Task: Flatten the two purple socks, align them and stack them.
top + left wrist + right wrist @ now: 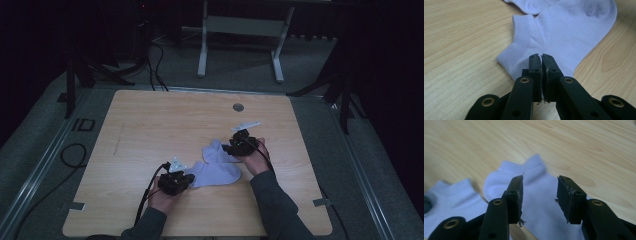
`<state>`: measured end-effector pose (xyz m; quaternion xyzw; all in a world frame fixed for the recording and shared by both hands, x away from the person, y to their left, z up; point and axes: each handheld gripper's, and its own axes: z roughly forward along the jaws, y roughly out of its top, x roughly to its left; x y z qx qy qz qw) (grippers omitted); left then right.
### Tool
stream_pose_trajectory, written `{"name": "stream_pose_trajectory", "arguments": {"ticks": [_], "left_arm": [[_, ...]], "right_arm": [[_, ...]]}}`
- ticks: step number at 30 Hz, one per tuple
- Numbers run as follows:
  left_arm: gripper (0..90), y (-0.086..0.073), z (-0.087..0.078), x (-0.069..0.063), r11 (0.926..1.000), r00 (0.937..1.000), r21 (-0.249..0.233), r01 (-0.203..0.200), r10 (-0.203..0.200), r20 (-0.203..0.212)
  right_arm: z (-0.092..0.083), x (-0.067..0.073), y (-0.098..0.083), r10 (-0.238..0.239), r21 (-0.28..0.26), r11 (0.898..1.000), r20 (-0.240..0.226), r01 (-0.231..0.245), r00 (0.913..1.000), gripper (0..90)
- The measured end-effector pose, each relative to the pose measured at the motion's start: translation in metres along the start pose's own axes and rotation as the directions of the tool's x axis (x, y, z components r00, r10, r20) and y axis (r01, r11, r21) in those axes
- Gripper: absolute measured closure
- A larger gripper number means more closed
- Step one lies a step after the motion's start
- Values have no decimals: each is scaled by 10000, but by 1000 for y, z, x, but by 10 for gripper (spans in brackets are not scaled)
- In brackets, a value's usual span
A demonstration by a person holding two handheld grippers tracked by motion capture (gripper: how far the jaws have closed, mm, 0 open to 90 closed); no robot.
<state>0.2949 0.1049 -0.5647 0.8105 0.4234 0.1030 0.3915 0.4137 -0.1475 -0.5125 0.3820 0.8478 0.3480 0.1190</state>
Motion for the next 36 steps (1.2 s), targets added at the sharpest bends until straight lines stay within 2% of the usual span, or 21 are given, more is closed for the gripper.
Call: {"name": "stream_pose_trajectory", "arguments": {"ticks": [2,5,13,16,19,27,29,32,36], "left_arm": [[861,0,0,0,10000,10000,-17,-11,11,0],[861,0,1,0,10000,10000,-25,-17,17,3],[851,1,2,1,9999,10000,-92,-42,42,-6],[851,1,2,1,9999,10000,-88,-50,50,-17],[851,1,2,1,9999,10000,-92,-49,48,-24],[851,1,2,1,9999,10000,-104,-50,49,-27],[850,1,2,1,9999,10000,-106,-59,59,-36],[850,1,2,1,9999,10000,-97,-66,65,-46],[848,1,2,1,9999,10000,-85,-71,71,-65]], "right_arm": [[4,3,2,-483,53,9988,-256,485,9985,549],[13,6,2,-817,249,9962,-499,830,9954,542],[29,12,3,-1066,685,9914,-760,1119,9914,519],[34,14,2,-1450,871,9843,-950,1533,9849,496],[39,15,2,-1636,933,9806,-948,1724,9820,474],[49,15,1,-1466,1124,9810,-1051,1582,9836,444],[50,14,2,-1422,1230,9805,-918,1530,9856,473],[51,16,5,-1681,1404,9744,-627,1755,9838,488],[52,14,7,-1541,1372,9777,-440,1587,9871,581]]}}
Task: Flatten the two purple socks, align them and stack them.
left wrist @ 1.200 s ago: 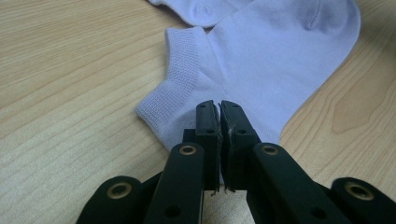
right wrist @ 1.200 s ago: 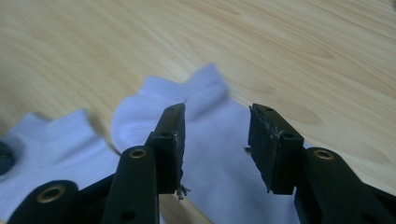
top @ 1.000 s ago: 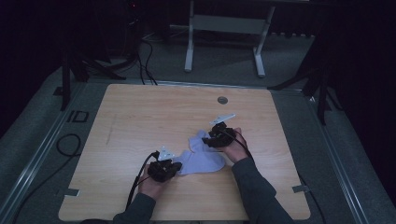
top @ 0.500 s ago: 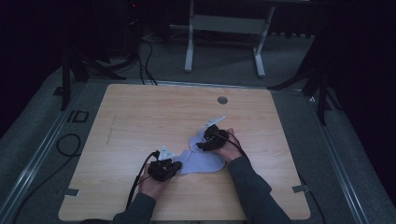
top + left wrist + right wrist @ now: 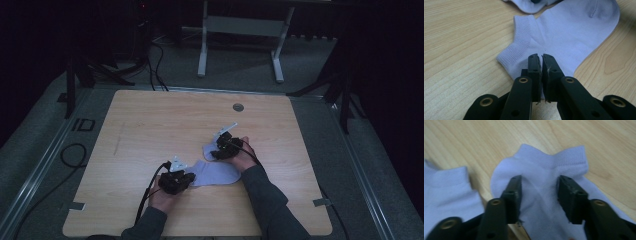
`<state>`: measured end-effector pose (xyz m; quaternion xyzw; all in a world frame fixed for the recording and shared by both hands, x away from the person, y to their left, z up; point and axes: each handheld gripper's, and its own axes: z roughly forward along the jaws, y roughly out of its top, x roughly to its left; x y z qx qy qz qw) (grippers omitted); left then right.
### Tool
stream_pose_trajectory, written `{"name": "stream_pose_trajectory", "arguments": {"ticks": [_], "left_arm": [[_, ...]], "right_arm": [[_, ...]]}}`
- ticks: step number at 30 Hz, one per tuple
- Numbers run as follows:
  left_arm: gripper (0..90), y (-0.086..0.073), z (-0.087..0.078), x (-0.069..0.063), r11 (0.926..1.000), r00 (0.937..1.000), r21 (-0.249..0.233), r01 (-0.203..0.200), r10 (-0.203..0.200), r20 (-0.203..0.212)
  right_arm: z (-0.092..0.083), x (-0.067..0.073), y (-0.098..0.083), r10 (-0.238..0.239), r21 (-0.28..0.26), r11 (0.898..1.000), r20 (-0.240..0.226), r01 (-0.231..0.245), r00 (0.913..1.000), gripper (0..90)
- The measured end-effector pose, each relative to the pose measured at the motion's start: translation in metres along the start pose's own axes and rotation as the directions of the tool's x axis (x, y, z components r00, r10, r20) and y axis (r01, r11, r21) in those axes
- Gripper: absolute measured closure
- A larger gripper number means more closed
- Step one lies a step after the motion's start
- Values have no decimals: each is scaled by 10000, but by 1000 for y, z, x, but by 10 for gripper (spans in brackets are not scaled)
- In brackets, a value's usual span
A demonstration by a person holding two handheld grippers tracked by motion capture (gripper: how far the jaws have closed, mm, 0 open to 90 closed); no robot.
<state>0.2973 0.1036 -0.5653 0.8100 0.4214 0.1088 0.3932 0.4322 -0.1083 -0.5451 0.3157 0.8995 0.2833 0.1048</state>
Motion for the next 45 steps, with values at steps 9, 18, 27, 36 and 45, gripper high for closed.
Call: {"name": "stream_pose_trajectory", "arguments": {"ticks": [9,18,27,36,45], "left_arm": [[842,0,0,0,10000,10000,-24,1,-1,-14],[838,0,1,0,10000,10000,-53,21,-21,-3],[834,0,1,-1,10000,10000,-70,33,-33,-2],[831,0,1,0,10000,10000,-61,8,-8,-1],[829,0,1,-1,10000,10000,-67,-12,12,-17]], "right_arm": [[-1,-9,-1,531,-162,9985,275,-527,9982,832],[-12,-23,-10,1749,-839,9805,-420,-1779,9837,853],[-51,-20,-7,1508,-1863,9699,-462,-1568,9875,853],[-88,-19,-6,1422,-2862,9451,-751,-1579,9870,851],[-116,-3,-8,1142,-3524,9256,-888,-1384,9895,847]]}}
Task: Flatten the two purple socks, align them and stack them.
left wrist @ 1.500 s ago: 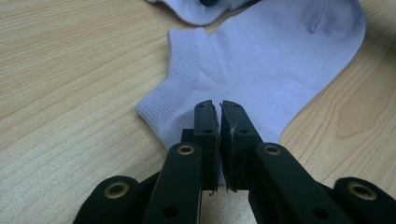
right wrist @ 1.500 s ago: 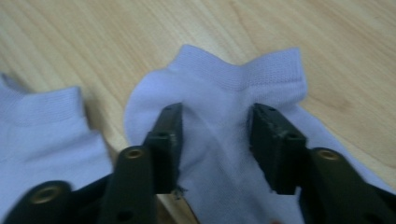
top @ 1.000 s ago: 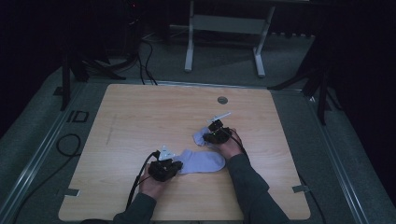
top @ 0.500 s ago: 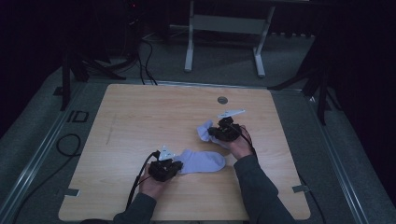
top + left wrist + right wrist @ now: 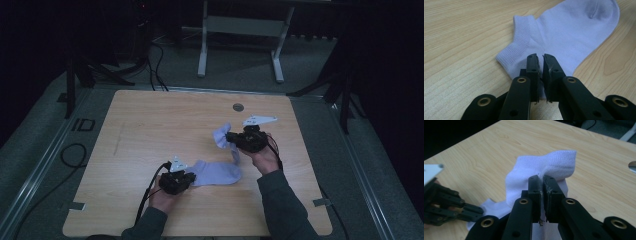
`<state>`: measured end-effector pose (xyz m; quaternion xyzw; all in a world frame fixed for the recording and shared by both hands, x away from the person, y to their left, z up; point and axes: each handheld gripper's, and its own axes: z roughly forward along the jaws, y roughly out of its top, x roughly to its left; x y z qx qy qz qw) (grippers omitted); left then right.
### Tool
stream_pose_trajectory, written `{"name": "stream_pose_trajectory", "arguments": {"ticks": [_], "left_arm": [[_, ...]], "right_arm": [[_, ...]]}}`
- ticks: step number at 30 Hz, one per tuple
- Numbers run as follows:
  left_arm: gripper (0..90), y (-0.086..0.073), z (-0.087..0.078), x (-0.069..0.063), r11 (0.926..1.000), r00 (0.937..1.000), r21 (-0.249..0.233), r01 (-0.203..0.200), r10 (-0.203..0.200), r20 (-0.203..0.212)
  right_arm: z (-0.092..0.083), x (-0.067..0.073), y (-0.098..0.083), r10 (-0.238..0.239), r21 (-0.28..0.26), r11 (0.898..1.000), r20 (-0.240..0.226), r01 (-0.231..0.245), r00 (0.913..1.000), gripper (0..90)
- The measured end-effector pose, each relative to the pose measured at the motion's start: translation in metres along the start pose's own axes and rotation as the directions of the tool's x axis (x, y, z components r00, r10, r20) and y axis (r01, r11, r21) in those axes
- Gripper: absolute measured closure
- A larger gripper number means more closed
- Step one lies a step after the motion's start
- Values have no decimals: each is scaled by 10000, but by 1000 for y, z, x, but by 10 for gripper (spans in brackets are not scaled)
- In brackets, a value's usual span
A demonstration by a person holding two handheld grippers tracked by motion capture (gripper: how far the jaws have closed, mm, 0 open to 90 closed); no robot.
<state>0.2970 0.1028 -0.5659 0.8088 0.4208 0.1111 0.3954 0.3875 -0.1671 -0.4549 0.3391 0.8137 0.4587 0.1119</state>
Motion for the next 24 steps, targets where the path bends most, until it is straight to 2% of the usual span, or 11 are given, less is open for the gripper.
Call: {"name": "stream_pose_trajectory", "arguments": {"ticks": [3,4,10,16,18,20,22,24], "left_arm": [[829,0,0,0,10000,10000,-31,29,-29,-2],[829,0,0,0,10000,10000,-42,30,-31,-11],[829,0,0,0,10000,10000,-36,19,-19,-16],[829,0,0,0,10000,10000,-46,40,-40,-5],[829,0,0,0,10000,10000,-45,44,-44,-6],[828,0,0,0,10000,10000,-38,24,-24,-18],[828,0,0,-1,10000,10000,-60,40,-40,-24],[828,0,0,0,10000,10000,-46,4,-4,-34]], "right_arm": [[-6,4,0,-45,-108,9999,-37,45,10000,847],[-13,9,0,-76,-258,9996,-126,72,9999,846],[-24,21,-5,-349,-319,9989,-116,345,9993,846],[-37,24,-3,-363,-558,9978,-130,355,9993,844],[-45,27,-4,-568,-538,9969,27,569,9984,843],[-47,29,-5,-622,-500,9968,106,627,9980,843],[-49,32,-9,-849,-259,9960,378,859,9957,843],[-48,33,-11,-882,-202,9958,406,891,9953,843]]}}
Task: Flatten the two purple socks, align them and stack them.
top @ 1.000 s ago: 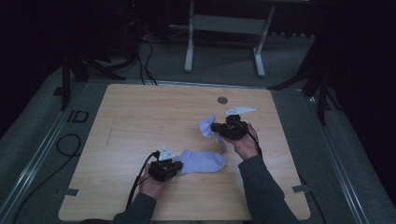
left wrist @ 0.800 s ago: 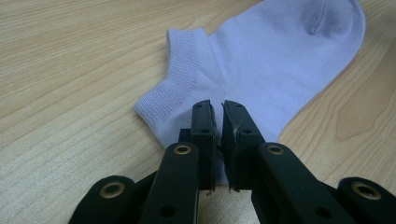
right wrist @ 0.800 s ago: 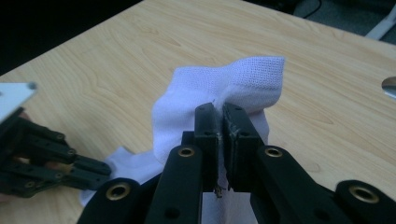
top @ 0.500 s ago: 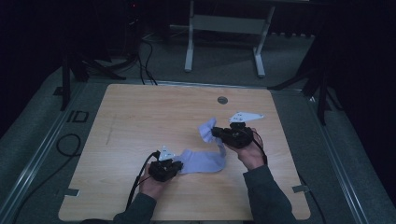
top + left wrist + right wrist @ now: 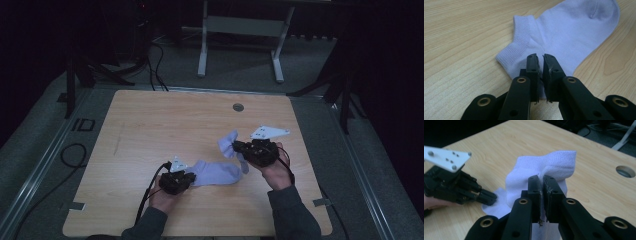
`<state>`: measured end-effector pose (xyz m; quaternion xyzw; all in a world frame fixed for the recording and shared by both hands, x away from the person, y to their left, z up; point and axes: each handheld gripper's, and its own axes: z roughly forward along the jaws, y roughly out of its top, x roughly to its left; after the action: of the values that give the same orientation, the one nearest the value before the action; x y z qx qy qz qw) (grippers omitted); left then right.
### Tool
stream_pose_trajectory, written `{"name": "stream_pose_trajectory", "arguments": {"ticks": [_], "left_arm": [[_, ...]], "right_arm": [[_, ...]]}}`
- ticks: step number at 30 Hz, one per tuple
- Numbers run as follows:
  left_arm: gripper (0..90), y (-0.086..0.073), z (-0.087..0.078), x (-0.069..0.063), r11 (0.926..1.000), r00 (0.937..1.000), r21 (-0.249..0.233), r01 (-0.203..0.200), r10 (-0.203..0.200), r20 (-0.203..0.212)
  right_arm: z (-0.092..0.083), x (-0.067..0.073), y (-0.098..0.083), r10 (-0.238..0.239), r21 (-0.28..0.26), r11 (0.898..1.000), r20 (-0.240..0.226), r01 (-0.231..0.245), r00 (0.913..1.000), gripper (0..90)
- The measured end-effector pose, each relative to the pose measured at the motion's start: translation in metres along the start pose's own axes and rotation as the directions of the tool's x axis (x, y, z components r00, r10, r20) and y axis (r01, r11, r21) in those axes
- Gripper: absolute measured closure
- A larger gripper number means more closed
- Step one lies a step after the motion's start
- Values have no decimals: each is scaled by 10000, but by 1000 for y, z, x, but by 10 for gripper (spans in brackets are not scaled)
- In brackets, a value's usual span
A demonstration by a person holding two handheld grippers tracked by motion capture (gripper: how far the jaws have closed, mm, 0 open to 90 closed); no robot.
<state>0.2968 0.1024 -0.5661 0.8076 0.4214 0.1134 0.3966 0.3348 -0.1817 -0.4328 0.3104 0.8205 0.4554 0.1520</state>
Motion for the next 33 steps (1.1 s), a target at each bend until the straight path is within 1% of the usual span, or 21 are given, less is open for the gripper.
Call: {"name": "stream_pose_trajectory", "arguments": {"ticks": [3,5,6,7,9,10,12,15,16,18,22,23,24,28,29,30,31,32,33], "left_arm": [[828,0,0,0,10000,10000,12,43,-43,26],[828,0,0,0,10000,10000,10,37,-37,24],[828,0,0,0,10000,10000,13,35,-35,25],[828,0,0,0,10000,10000,11,32,-32,21],[827,0,0,0,10000,10000,30,9,-9,16],[827,0,0,0,10000,10000,46,-4,3,20],[827,0,0,0,10000,10000,30,8,-8,11],[826,0,0,0,10000,10000,41,-36,36,-8],[826,0,0,0,10000,10000,42,-47,47,-10],[826,0,0,-1,10000,10000,23,-34,34,-11],[827,0,0,-1,10000,10000,25,-51,51,-10],[827,0,0,-1,10000,10000,22,-47,47,-9],[827,0,0,0,10000,10000,39,-62,62,-5],[827,0,0,0,10000,10000,51,-81,81,-1],[827,0,0,0,10000,10000,41,-56,56,8],[827,0,0,0,10000,10000,45,-72,72,9],[827,0,0,0,10000,10000,48,-77,77,6],[827,0,0,0,10000,10000,35,-59,59,1],[827,0,0,0,10000,10000,32,-69,69,-7]], "right_arm": [[10,6,-6,-83,246,9997,-56,84,10000,842],[19,11,-10,-61,414,9991,-238,71,9997,842],[29,15,-13,-15,547,9985,-420,38,9991,842],[29,15,-13,-15,547,9985,-420,38,9991,842],[37,20,-17,61,678,9977,-596,-21,9982,842],[45,23,-19,94,798,9968,-720,-37,9974,842],[48,24,-20,113,842,9964,-771,-47,9970,842],[57,24,-23,384,940,9951,-992,-291,9943,843],[63,24,-26,576,1035,9935,-1048,-467,9928,843],[65,23,-27,572,1061,9933,-1058,-460,9927,843],[78,23,-33,856,1271,9894,-1250,-696,9885,843],[78,23,-33,856,1271,9894,-1250,-696,9885,843],[82,23,-34,946,1355,9878,-1308,-767,9869,843],[83,23,-33,976,1328,9879,-1326,-799,9864,843],[81,22,-31,1007,1240,9887,-1335,-842,9859,843],[77,20,-27,939,1115,9905,-1264,-799,9875,843],[77,20,-27,939,1115,9905,-1264,-799,9875,843],[72,18,-22,874,962,9924,-1178,-762,9892,843],[72,18,-22,874,962,9924,-1178,-762,9892,843]]}}
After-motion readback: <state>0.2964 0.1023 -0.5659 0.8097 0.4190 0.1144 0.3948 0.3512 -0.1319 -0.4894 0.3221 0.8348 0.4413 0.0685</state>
